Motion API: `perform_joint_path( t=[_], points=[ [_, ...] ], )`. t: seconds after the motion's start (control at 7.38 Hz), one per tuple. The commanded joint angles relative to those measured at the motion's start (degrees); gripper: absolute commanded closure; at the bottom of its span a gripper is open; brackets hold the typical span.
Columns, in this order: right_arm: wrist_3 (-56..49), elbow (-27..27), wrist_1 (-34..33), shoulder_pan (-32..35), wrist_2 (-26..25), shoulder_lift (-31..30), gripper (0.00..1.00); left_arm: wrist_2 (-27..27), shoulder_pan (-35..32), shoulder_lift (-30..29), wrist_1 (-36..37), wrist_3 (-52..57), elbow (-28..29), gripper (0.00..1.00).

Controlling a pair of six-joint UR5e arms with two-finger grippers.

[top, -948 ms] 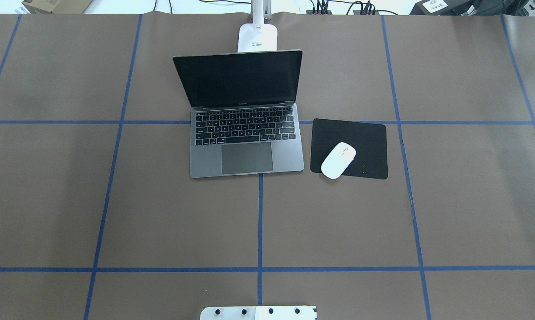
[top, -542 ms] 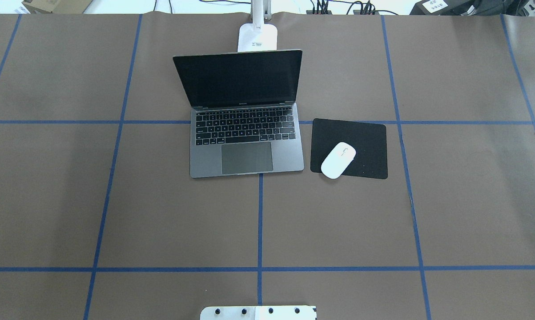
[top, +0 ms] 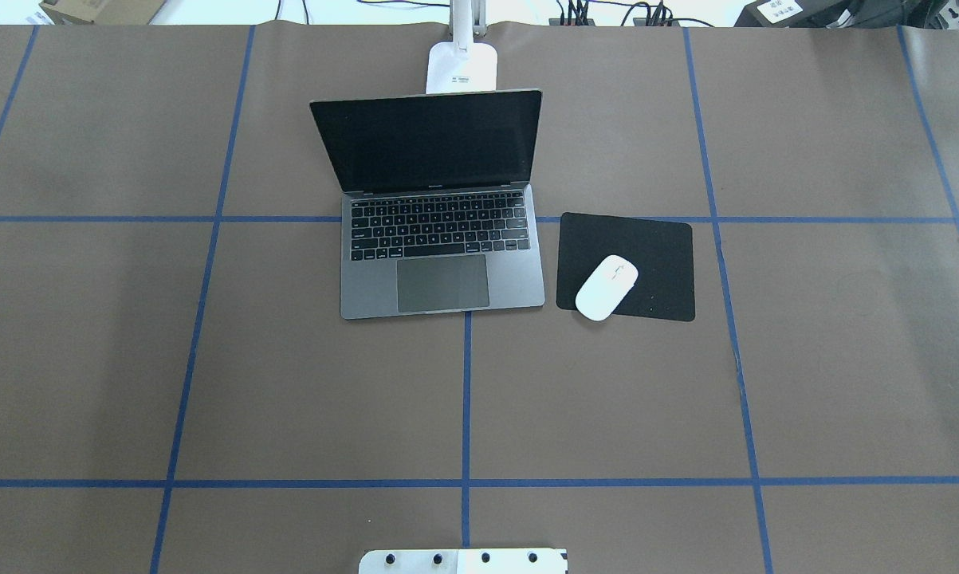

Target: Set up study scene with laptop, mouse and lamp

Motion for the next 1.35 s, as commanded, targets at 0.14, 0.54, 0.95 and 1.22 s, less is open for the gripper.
perform_joint_path(
  t=[0.14, 0.54, 0.95, 1.22],
  points=[
    [0.2, -0.1, -0.1, -0.2, 0.1, -0.1, 0.00, 0.1, 0.0, 0.1, 0.0, 0.0, 0.5, 0.00],
    [0.0, -0.1, 0.0, -0.2, -0.1, -0.1, 0.00, 0.2, 0.1, 1.2, 0.0, 0.1, 0.2, 0.00],
    [0.1, -0.3, 0.0, -0.2, -0.2, -0.1, 0.00, 0.2, 0.1, 2.0, 0.0, 0.2, 0.1, 0.00],
    [0.2, -0.3, 0.0, -0.2, -0.3, 0.0, 0.00, 0.1, 0.1, 2.2, 0.0, 0.3, 0.0, 0.00]
  ],
)
